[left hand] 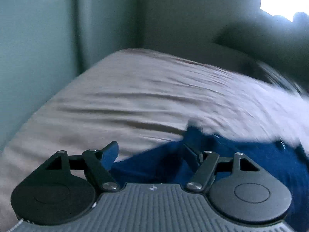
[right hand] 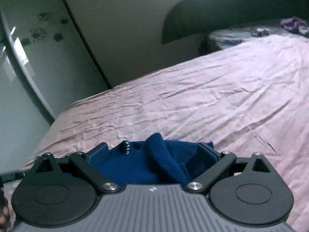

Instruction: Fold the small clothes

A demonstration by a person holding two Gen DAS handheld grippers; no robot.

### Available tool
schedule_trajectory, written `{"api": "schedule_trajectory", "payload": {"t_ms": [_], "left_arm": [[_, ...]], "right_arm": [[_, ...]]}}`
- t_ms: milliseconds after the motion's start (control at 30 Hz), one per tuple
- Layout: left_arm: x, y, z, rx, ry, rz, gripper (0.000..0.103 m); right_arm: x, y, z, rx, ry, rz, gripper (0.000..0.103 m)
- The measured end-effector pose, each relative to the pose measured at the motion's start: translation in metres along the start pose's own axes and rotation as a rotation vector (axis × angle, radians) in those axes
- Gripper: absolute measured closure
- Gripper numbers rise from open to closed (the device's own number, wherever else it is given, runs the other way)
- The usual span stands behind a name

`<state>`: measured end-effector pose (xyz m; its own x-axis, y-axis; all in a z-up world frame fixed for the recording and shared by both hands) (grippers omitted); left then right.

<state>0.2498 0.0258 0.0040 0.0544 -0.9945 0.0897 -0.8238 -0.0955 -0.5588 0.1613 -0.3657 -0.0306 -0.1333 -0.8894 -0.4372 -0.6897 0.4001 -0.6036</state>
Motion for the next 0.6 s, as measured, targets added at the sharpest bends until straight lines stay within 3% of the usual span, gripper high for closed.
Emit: {"api": "schedule_trajectory", "payload": {"t_ms": [67, 167, 333, 400, 533, 600], "left_arm": [[-0.024, -0.001, -0.001, -0.03, 0.063, -0.098, 0.027], [-0.045, 0.006, -0.004, -0.068, 0.113, -0.137, 0.026], [-0.047, 0.028, -0.013, -0.131, 0.181, -0.064, 0.026], [-0.043, 0.032, -0.017, -0.127, 0.178, -0.027, 0.026], [-0.026, 0.024, -0.017, -0.092, 0.179, 0.059, 0.026], [-0.014, 0.017, -0.009, -0.089, 0.159, 0.088, 0.026]], "right_arm": [[-0.005, 0.0, -0.001, 0.006, -0.037, -0.03, 0.004], [-0.015, 0.002, 0.003, -0.01, -0.061, -0.103, 0.004], [-0.013, -0.006, 0.016, -0.018, 0.072, -0.141, 0.004], [-0.009, -0.011, 0.023, -0.041, 0.134, -0.145, 0.004], [-0.011, -0.01, 0.041, -0.09, 0.146, -0.209, 0.005], [-0.017, -0.007, 0.051, -0.114, 0.199, -0.267, 0.005]]}}
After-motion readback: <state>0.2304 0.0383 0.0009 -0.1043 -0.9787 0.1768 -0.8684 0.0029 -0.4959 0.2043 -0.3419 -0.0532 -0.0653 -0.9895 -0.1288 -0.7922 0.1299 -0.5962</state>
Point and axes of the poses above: each gripper's, at about its wrist camera, not at the fingertips, and z roughly the way its jaws point, x to its right, y to its underside, the point moved 2 cm from there along z, roughly the way its jaws point, and after that the axes turned 15 degrees about -x, right-handed, at the moved point
